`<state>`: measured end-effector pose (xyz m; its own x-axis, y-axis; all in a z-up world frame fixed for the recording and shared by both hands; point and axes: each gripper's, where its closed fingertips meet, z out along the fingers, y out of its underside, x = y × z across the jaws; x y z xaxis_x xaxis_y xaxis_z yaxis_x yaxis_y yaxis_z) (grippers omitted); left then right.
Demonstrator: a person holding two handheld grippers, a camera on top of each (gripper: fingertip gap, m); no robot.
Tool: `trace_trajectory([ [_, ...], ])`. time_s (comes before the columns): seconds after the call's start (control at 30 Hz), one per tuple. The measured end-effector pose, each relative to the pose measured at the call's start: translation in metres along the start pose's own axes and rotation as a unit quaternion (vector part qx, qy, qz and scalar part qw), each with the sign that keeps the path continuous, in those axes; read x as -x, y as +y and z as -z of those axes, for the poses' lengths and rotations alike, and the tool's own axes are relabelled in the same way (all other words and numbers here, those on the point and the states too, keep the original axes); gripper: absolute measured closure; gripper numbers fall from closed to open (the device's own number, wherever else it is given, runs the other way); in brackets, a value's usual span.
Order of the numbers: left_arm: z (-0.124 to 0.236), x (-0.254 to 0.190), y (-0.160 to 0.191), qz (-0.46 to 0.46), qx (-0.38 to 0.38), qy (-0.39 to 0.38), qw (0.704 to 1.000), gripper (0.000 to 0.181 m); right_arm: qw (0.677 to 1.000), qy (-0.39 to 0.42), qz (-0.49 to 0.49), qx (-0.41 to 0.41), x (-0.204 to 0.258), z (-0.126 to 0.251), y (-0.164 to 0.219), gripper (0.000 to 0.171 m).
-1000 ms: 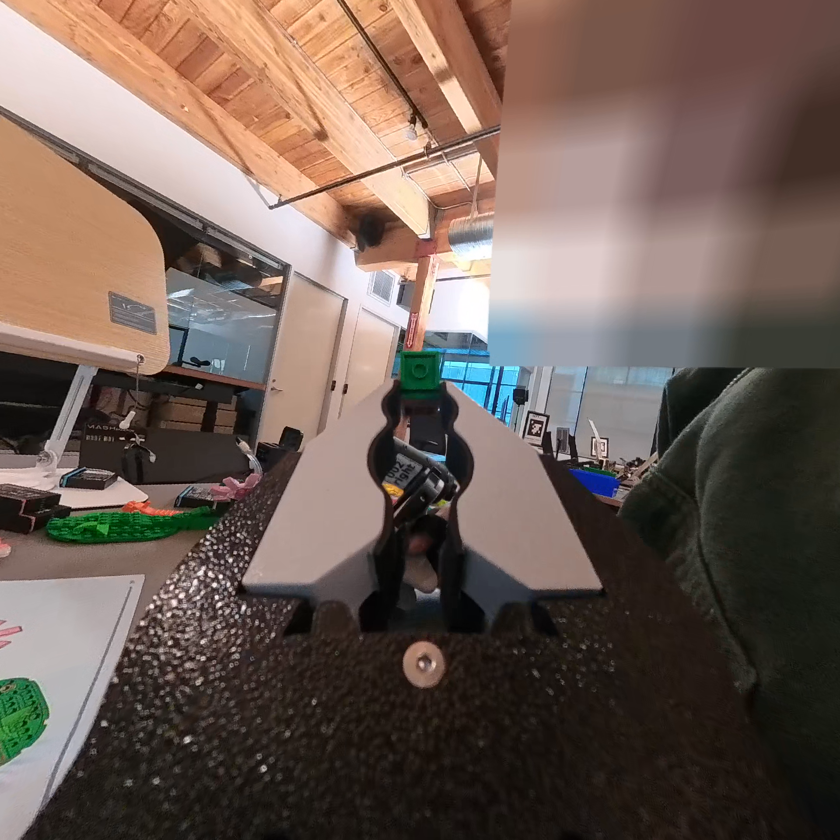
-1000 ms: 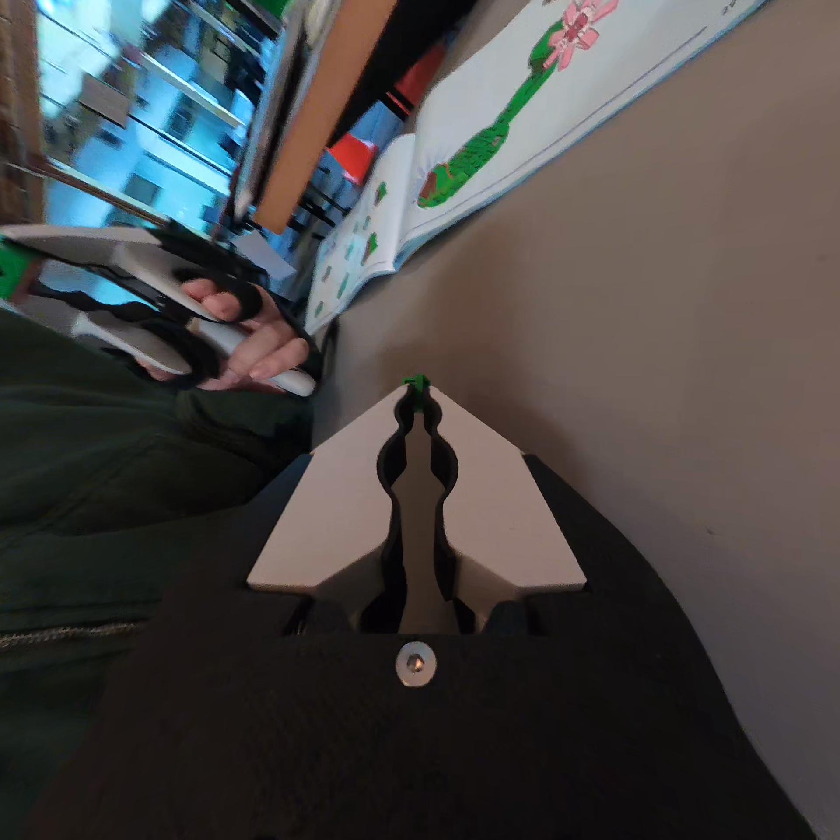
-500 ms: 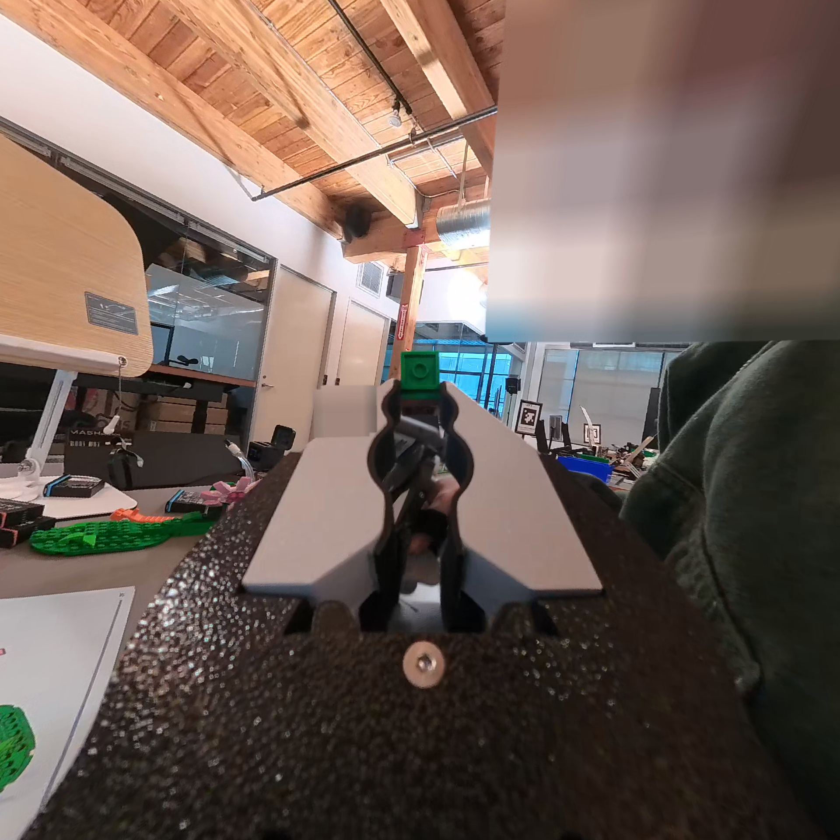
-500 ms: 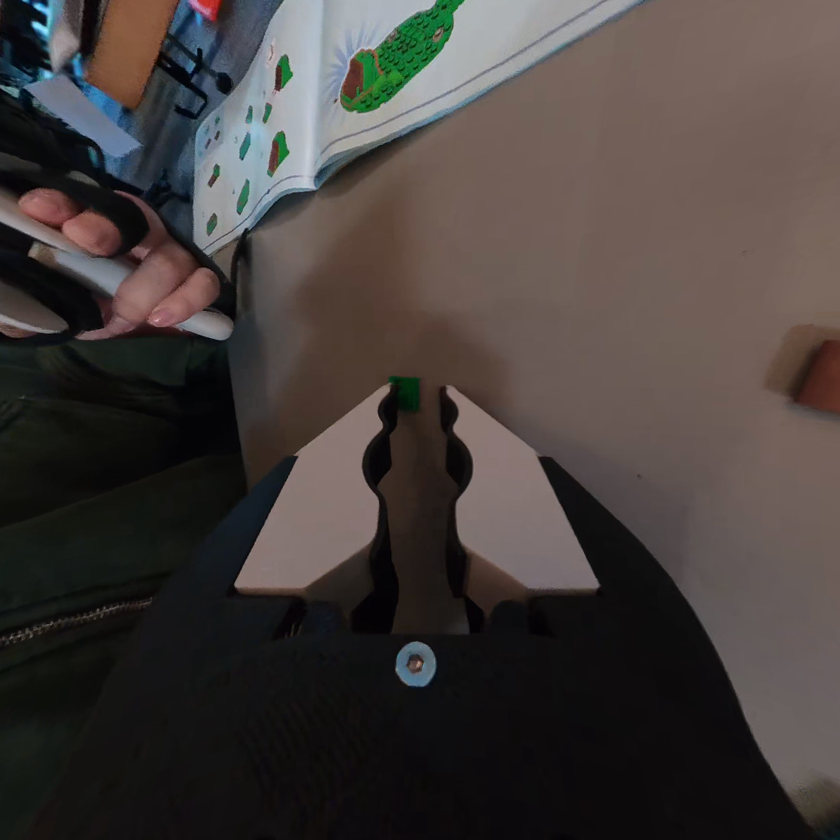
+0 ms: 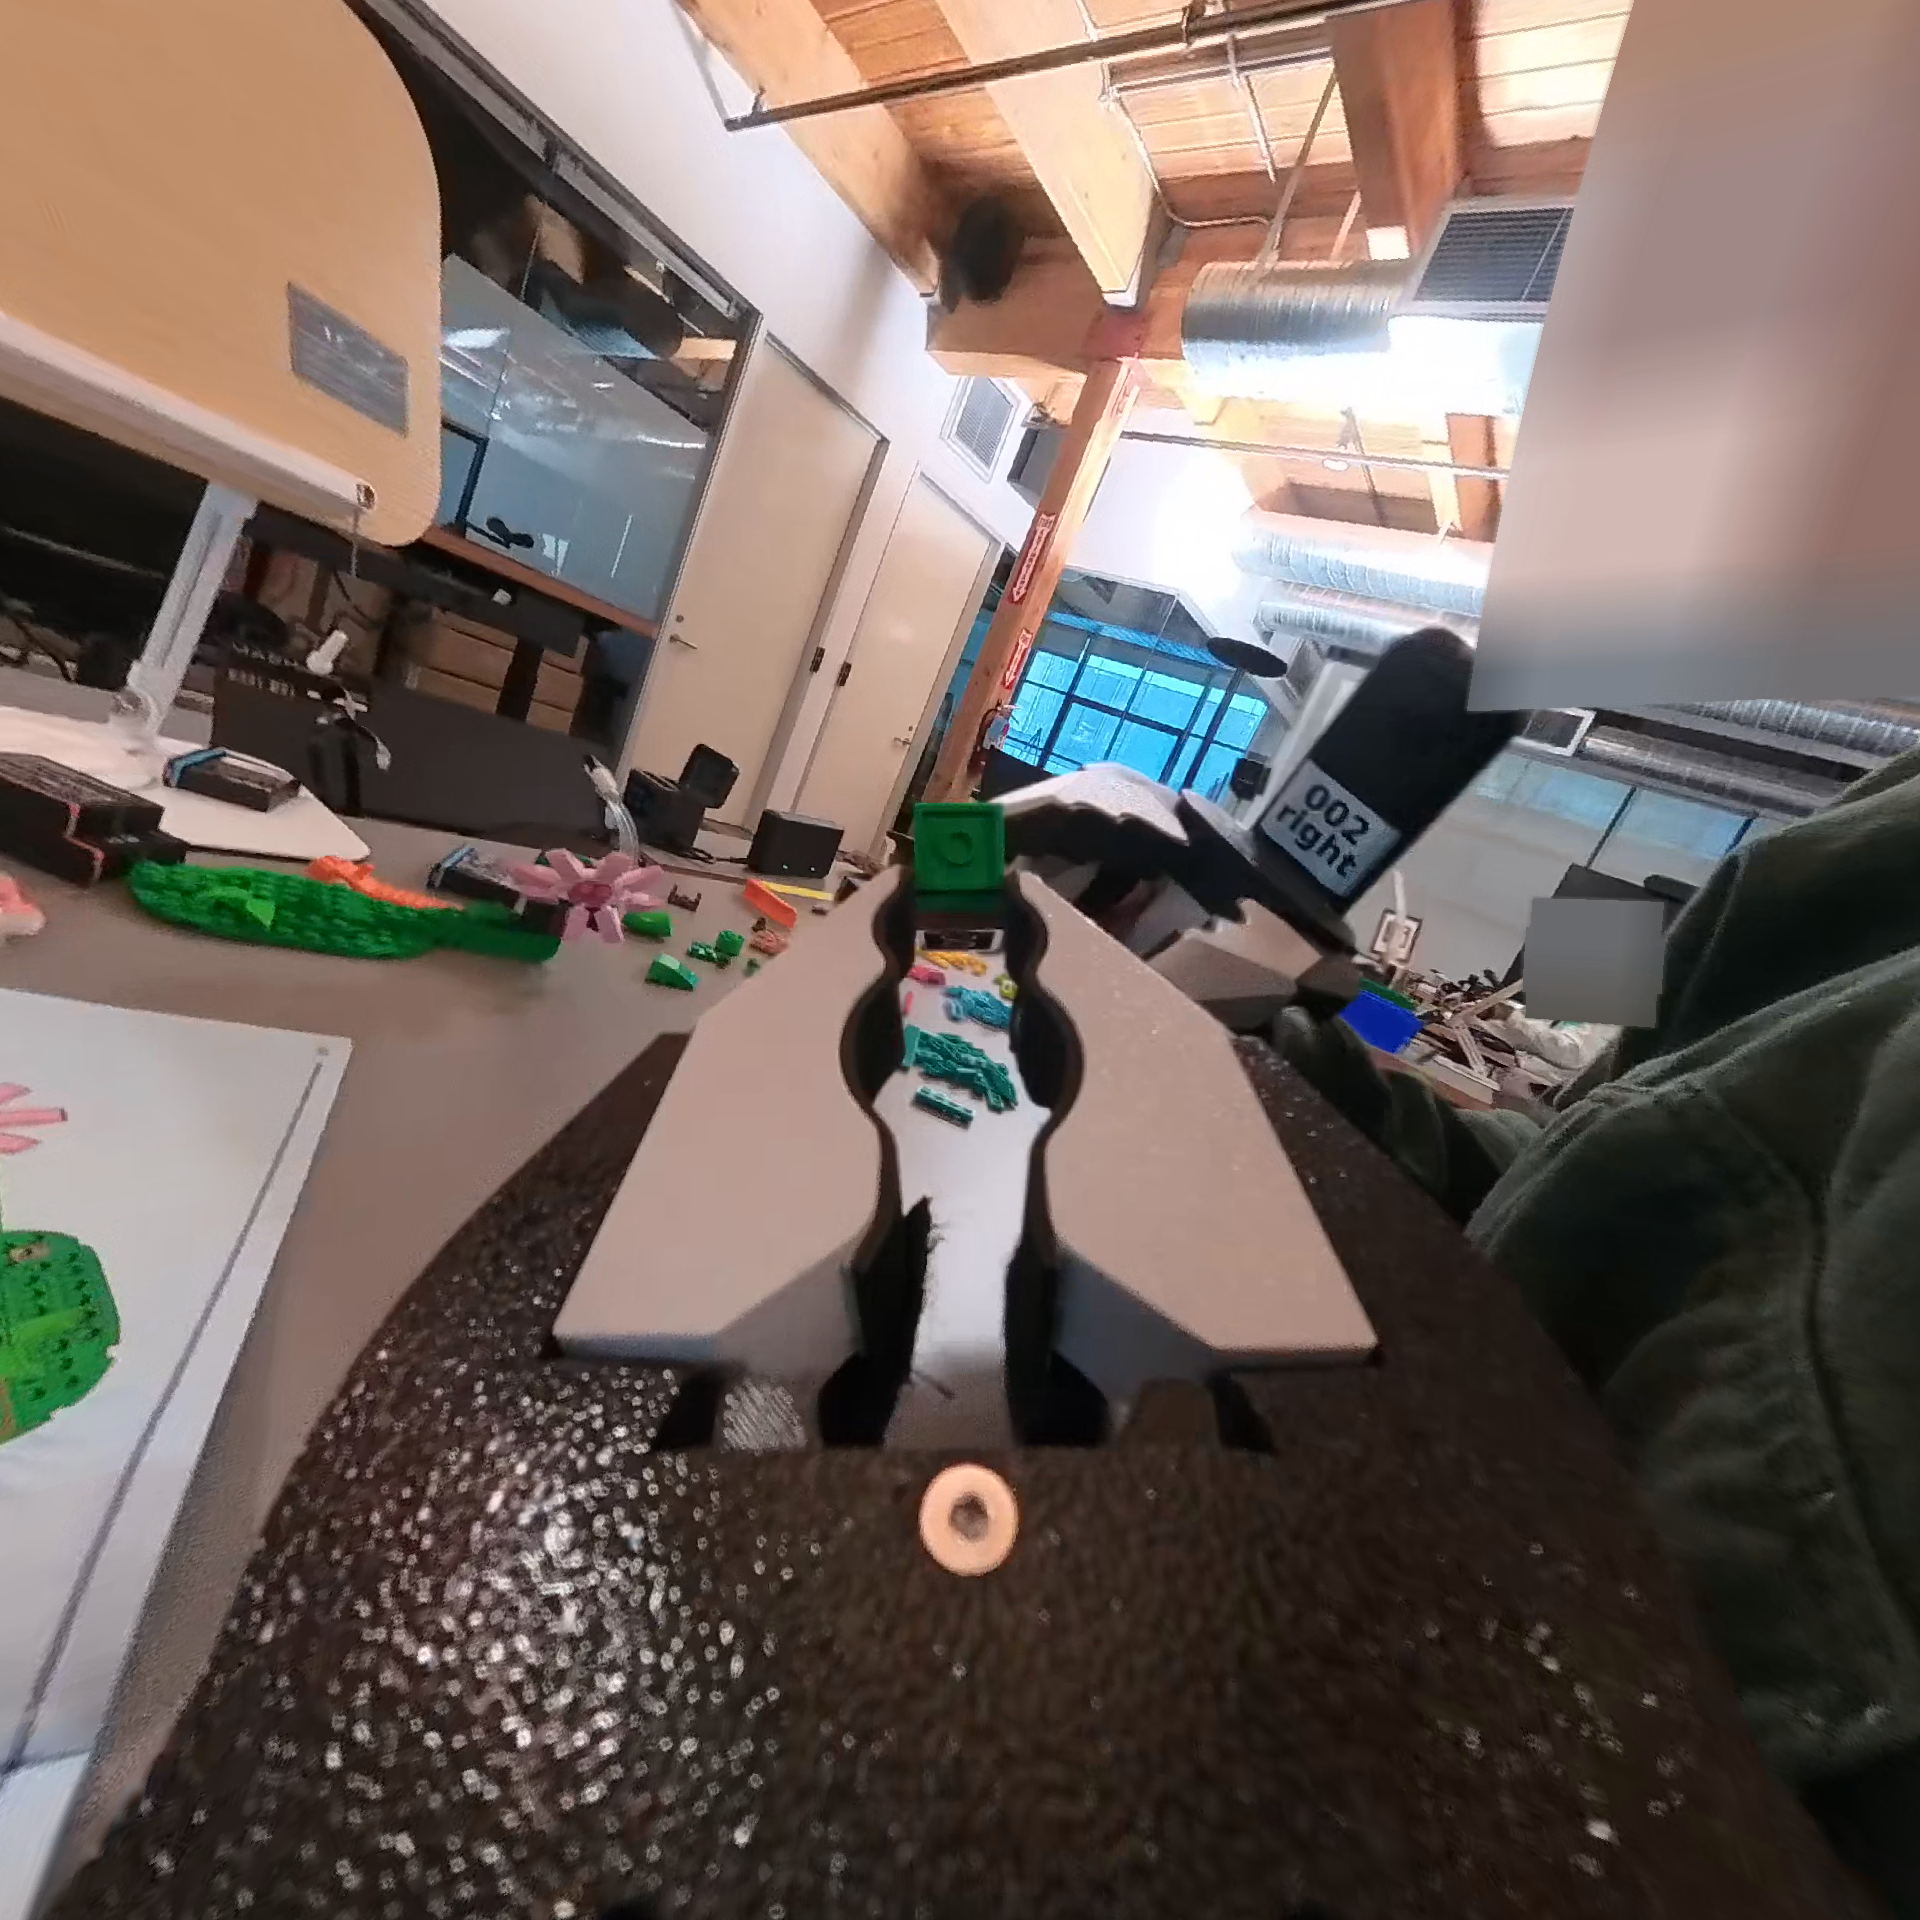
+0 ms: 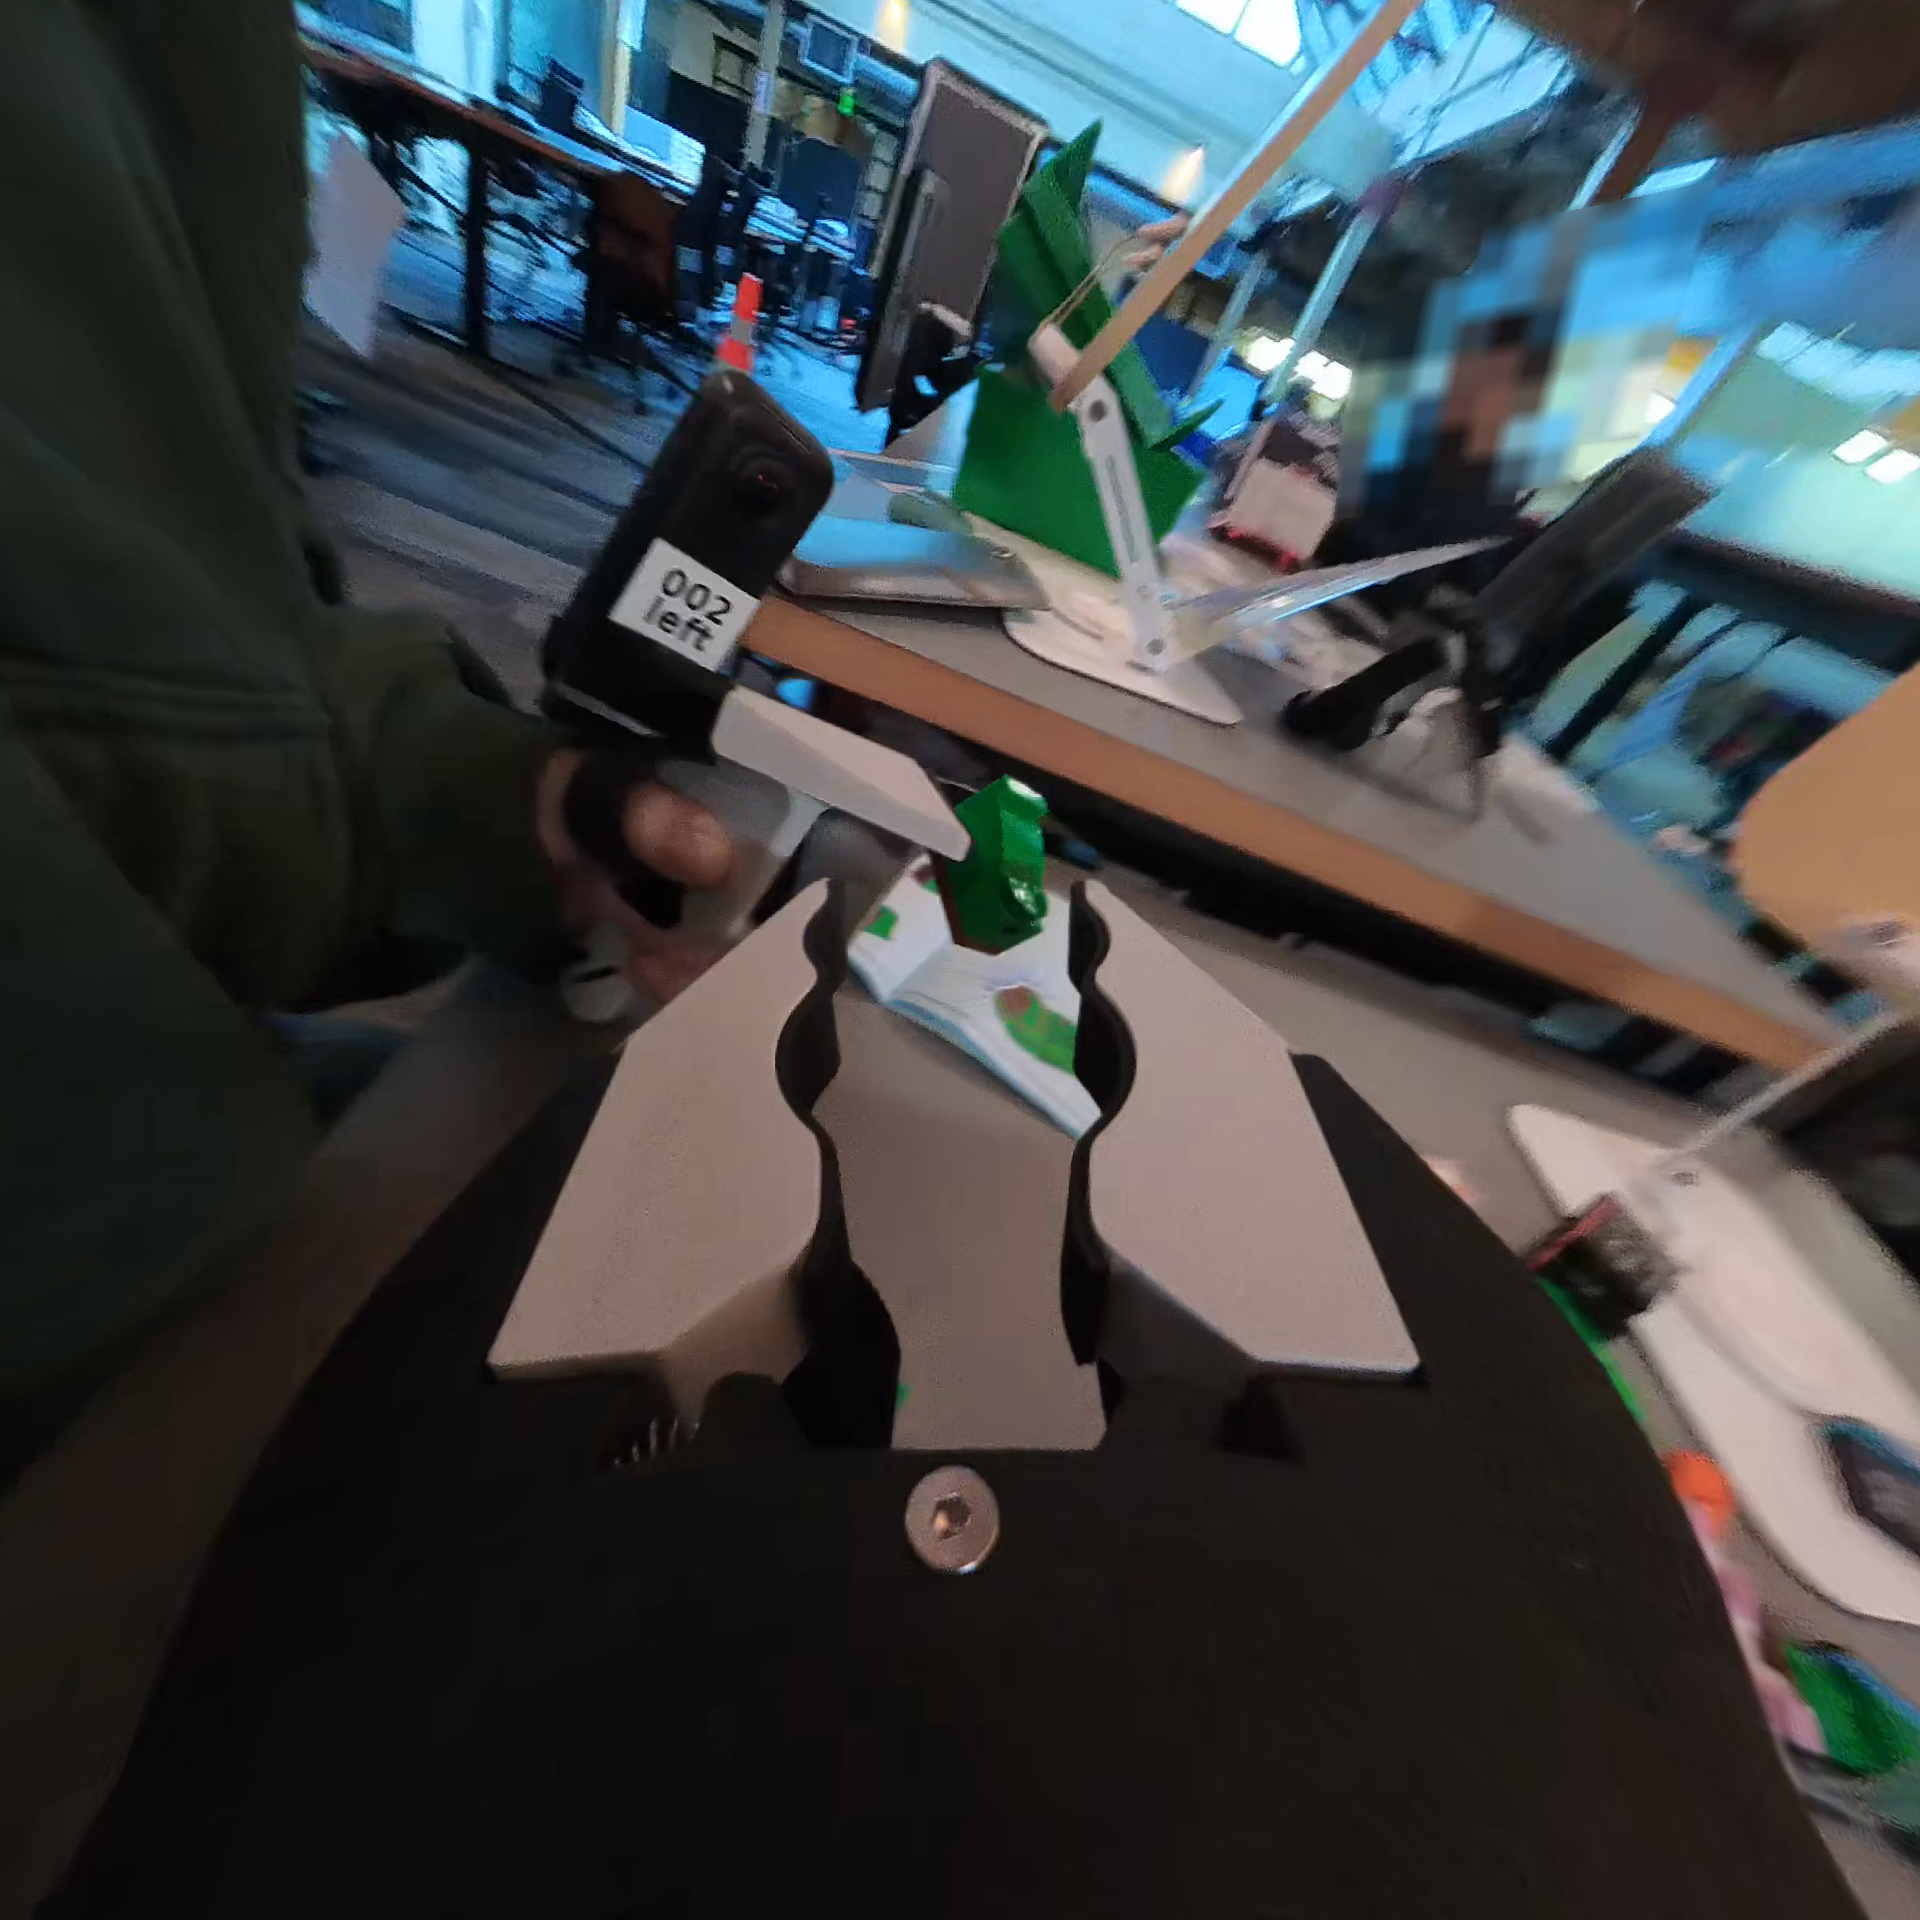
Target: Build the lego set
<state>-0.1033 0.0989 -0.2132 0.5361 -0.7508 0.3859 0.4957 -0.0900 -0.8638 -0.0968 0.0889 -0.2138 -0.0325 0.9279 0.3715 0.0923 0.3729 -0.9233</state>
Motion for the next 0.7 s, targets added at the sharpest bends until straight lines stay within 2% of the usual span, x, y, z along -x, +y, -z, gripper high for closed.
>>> trace_trajectory([
  [0.1,-0.002,-0.001,0.006,0.013,0.013,0.001,1.000,0.168,0.998,0.031,0.061,0.014,-0.001,-0.003,0.008,0.130],
  [0.27,-0.004,-0.001,0.010,0.024,0.021,0.000,0.999,0.168,0.991,0.060,0.120,0.027,-0.002,-0.006,0.015,0.144],
  [0.37,-0.005,-0.002,0.012,0.032,0.022,0.004,0.999,0.168,0.988,0.074,0.130,0.030,-0.005,-0.006,0.018,0.152],
  [0.53,-0.004,0.000,0.014,0.048,0.020,0.004,0.999,0.168,0.989,0.075,0.123,0.024,-0.004,-0.007,0.020,0.153],
  [0.7,-0.003,0.000,0.011,0.037,0.015,0.000,0.999,0.166,0.995,0.063,0.076,-0.002,-0.002,-0.009,0.020,0.154],
])
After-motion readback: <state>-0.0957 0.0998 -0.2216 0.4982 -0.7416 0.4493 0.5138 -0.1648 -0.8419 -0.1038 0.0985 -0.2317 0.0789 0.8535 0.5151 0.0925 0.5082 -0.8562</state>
